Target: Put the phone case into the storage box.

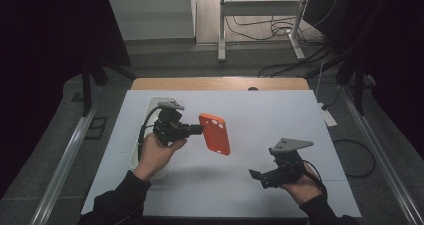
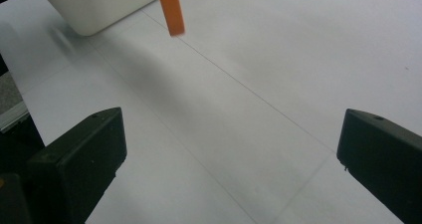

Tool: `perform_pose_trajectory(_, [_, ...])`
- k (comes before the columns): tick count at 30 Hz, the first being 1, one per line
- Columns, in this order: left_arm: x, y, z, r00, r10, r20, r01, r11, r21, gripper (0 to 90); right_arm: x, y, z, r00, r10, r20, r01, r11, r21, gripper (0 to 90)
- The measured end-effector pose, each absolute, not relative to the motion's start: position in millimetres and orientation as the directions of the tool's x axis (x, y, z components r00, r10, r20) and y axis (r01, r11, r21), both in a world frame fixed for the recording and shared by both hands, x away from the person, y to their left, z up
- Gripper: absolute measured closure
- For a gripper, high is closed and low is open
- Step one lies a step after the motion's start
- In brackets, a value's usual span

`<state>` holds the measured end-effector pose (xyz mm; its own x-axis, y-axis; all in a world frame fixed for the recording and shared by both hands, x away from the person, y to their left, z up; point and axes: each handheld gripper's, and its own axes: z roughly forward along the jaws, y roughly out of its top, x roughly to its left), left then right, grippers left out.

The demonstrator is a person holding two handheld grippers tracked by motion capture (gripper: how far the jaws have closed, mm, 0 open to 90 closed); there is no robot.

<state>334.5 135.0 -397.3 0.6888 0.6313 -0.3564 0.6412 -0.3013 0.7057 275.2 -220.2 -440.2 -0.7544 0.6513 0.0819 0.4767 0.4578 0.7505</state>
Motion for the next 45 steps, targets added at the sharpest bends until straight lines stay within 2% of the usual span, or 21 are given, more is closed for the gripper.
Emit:
perform_pose_trajectory(13, [343.5, 150.4, -390.2, 0.679, 0.660, -0.321, 0.638, -0.314, 0.703, 89.3, 263.6, -251.5, -445.2, -0.698, 0.713, 0.065, 0.528, 0.452, 0.719, 0.0])
perform_pose_trajectory(45, [365.5, 198.1, -377.3, 0.606, 0.726, -0.325, 0.675, -0.253, 0.693, 89.3, 229.2, -310.0, -448.3, -0.571, 0.819, 0.061, 0.593, 0.360, 0.720, 0.0])
